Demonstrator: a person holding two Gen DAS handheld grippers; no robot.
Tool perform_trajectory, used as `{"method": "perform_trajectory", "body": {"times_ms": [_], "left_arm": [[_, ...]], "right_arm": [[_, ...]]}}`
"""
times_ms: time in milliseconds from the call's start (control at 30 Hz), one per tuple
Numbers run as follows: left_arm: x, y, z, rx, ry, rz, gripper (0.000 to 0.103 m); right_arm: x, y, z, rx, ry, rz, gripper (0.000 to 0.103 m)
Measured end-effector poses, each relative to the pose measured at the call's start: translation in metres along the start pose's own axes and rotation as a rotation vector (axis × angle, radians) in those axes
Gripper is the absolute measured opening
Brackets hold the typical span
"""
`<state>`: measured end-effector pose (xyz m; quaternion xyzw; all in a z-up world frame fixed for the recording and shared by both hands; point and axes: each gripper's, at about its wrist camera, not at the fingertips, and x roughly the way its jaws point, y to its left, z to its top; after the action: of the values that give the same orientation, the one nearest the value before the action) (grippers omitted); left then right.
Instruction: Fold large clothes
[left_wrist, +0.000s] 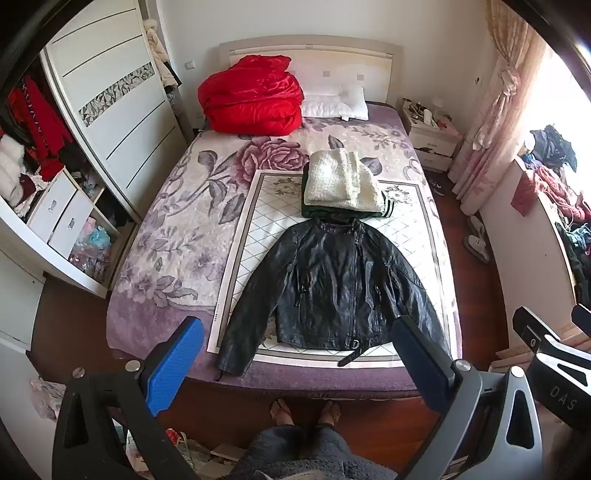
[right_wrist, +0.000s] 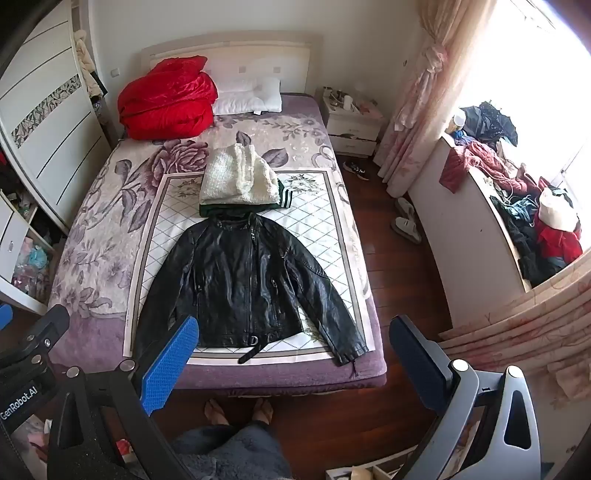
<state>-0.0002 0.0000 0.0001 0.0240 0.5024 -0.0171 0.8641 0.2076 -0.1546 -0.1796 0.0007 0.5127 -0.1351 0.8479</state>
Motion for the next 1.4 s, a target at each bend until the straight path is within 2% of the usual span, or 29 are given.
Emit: {"method": "perform_trajectory", "body": {"times_ms": [1033, 1067, 1400], "left_arm": [[0.002, 0.001, 0.003, -0.007, -0.002, -0.008, 0.103], [0.002, 0.001, 0.003, -0.008, -0.001, -0.009, 0.103], [0.001, 0.001, 0.002, -0.011, -0.005, -0.009, 0.103]], "right_arm": [[0.003, -0.013, -0.011, 0.002, -0.009, 0.008, 0.103], [-0.004, -0.005, -0.004, 0.002, -0.011, 0.008, 0.103], [-0.007, 0.0, 0.0, 0.0, -0.012, 0.011, 0.103]]}}
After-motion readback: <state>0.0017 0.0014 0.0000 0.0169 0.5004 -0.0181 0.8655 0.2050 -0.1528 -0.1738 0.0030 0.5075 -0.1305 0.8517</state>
